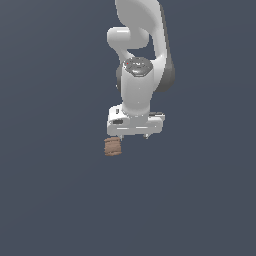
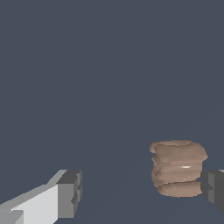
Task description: Pick up the object and move it to a goal position.
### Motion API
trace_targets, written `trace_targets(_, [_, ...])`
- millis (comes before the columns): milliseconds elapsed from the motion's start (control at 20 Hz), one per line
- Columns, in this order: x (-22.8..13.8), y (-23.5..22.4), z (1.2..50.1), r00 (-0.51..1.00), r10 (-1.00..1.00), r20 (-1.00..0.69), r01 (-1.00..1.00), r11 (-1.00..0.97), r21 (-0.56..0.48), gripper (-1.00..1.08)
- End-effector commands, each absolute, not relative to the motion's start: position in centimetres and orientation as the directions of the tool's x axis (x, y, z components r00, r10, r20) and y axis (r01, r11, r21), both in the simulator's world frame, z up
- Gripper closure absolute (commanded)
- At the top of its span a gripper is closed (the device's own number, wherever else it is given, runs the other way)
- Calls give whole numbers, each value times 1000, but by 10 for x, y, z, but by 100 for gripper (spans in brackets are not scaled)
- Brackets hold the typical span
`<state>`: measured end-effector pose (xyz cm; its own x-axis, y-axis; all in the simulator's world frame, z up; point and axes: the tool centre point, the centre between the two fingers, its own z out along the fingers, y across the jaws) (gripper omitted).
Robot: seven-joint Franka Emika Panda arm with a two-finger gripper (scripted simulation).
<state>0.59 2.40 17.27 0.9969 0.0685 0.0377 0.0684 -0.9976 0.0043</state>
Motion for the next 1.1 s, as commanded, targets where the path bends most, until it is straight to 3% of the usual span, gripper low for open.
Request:
trace_targets(0, [6, 24, 173, 997, 69, 38, 68, -998, 4, -92])
trace_targets(1050, [-2, -14, 167, 998, 58, 22, 58, -998, 12, -92])
